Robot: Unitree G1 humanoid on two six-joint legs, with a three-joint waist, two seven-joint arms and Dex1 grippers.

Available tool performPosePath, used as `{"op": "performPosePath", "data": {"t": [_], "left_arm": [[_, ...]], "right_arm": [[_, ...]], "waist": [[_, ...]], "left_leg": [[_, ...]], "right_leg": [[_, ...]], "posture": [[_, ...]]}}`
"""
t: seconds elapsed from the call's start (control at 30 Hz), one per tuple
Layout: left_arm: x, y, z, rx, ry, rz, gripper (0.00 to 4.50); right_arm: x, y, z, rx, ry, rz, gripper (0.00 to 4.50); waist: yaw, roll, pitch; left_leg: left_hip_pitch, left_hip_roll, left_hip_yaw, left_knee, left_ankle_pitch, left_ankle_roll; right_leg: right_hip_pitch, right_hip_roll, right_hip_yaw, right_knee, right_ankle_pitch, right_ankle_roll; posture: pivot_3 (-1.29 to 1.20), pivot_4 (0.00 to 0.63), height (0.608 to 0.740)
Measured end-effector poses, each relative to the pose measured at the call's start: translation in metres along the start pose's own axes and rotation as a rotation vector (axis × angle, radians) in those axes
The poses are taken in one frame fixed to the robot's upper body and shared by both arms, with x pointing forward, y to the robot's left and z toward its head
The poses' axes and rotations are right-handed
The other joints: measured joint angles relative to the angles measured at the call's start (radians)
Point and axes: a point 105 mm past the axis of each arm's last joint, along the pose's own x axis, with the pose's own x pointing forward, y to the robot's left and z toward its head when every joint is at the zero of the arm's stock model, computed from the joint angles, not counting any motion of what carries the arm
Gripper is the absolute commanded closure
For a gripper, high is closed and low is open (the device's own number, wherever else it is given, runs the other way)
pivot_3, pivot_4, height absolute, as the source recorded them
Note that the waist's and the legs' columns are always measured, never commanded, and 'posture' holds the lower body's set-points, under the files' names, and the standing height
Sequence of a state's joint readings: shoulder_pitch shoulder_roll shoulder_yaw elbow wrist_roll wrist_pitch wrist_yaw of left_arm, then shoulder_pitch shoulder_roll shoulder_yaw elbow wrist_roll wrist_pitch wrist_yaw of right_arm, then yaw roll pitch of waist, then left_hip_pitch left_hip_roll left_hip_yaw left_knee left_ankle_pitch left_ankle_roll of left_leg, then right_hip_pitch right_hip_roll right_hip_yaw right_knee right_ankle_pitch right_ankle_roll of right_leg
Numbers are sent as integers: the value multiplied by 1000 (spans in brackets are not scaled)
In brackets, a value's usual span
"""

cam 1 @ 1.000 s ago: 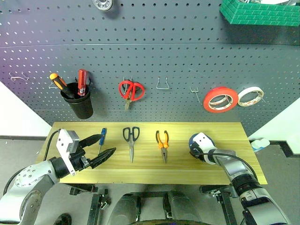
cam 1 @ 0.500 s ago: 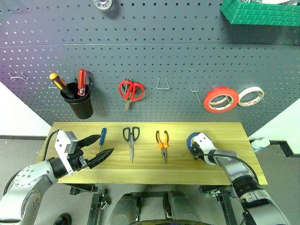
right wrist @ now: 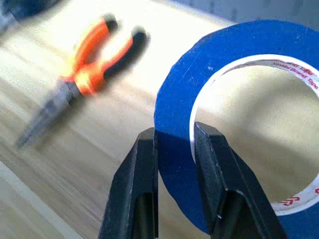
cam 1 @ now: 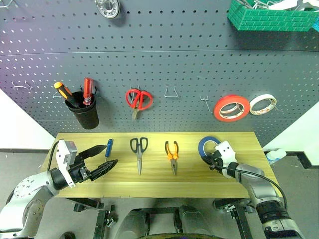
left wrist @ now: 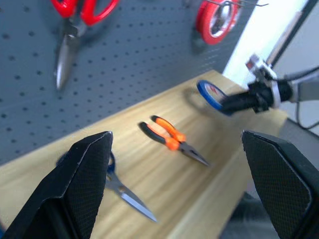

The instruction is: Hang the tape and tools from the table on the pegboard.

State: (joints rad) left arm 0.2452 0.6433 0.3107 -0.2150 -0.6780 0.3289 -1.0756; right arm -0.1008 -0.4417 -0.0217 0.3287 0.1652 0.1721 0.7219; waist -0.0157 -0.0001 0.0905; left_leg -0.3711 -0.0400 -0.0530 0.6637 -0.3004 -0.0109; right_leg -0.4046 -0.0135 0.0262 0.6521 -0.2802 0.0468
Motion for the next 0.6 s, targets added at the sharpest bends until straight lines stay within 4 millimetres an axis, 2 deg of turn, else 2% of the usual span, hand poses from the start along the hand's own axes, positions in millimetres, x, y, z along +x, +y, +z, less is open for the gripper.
{"op": "performPosePath", "data": {"t": [0.33,0.47,0.6], "left_arm": [[-19,-11,-6,-15,-21,-108,153],[-26,-11,-4,11,-24,-121,153],[-28,-9,-2,31,-28,-124,153]], "right_arm": [[-15,12,20,-32,-194,55,3821],[-23,8,39,-43,-289,49,3821],[-28,9,48,-53,-339,56,3821]], "waist": [[-1,2,-15],[-1,2,-20],[-2,3,-23]], "left_leg": [[2,0,0,1,0,0],[2,0,0,2,0,0],[9,0,0,2,0,0]], "right_leg": [[1,0,0,1,0,0],[2,0,0,3,0,0],[8,0,0,3,0,-1]], "posture": [[-56,0,730],[-61,0,730],[-72,0,730]]}}
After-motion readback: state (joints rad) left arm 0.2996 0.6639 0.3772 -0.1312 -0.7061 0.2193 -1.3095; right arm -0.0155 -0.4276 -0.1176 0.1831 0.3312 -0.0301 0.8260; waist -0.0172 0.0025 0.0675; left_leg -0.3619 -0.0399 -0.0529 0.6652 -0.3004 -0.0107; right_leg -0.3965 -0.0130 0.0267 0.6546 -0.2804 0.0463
